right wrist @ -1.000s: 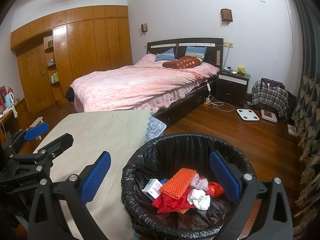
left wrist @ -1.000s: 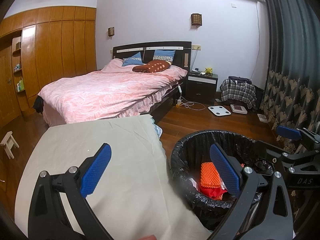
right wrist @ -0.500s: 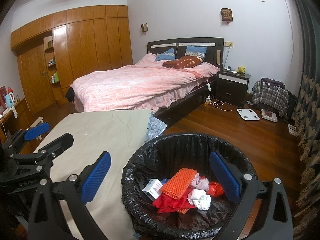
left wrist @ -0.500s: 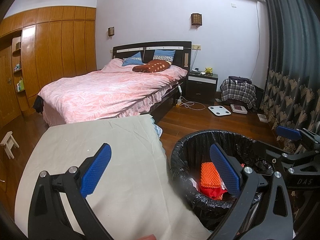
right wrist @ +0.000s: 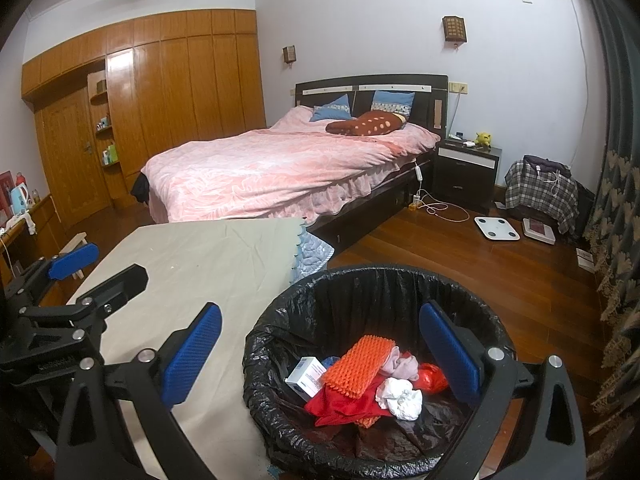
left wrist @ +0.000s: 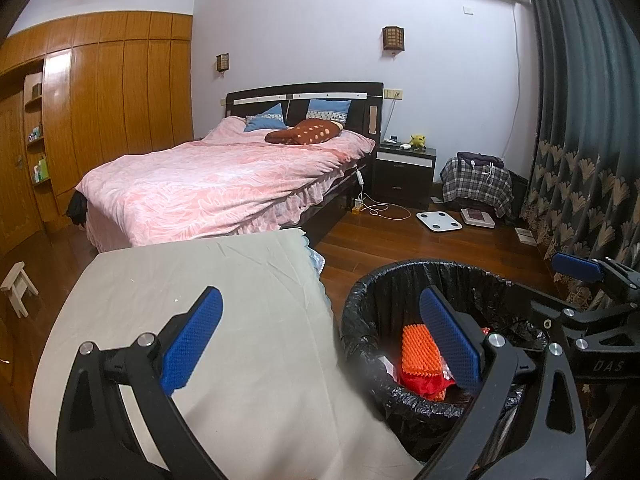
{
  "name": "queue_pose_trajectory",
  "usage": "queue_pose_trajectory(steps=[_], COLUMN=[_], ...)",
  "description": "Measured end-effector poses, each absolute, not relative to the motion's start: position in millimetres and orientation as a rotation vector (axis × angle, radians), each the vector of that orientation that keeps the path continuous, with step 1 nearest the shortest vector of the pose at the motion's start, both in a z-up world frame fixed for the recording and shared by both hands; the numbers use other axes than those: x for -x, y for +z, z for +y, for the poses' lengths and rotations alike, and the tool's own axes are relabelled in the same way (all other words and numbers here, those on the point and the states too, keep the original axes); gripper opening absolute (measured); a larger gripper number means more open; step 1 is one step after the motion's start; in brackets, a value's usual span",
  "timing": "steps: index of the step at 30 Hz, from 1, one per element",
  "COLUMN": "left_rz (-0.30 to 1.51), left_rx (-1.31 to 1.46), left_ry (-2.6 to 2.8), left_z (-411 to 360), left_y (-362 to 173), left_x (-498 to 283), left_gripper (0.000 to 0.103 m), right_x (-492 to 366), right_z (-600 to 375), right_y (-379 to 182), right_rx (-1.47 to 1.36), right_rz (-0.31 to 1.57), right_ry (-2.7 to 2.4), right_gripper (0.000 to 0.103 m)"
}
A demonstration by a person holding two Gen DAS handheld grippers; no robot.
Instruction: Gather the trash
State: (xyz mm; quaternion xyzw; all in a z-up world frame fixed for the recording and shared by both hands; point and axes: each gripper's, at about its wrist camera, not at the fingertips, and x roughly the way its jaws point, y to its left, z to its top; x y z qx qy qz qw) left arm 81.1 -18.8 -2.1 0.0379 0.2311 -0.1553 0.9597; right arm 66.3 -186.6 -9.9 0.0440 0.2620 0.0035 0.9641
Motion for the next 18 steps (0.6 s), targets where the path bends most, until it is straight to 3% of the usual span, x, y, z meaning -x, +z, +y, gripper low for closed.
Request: queue_pose_trajectory(steps=[18], left_rz=[0.474], left_rx=[-0.078], left_ry=[-0.315], left_z=[-21.6], left_y=[-4.1], left_x=[-83.4], left_gripper=[0.096], right_x=[-66.9], right_z=[-186.6], right_y=[-11.8], right_rx=[-0.089], right_rz=[0.531], right_ry=[0.008], right_gripper=[0.097])
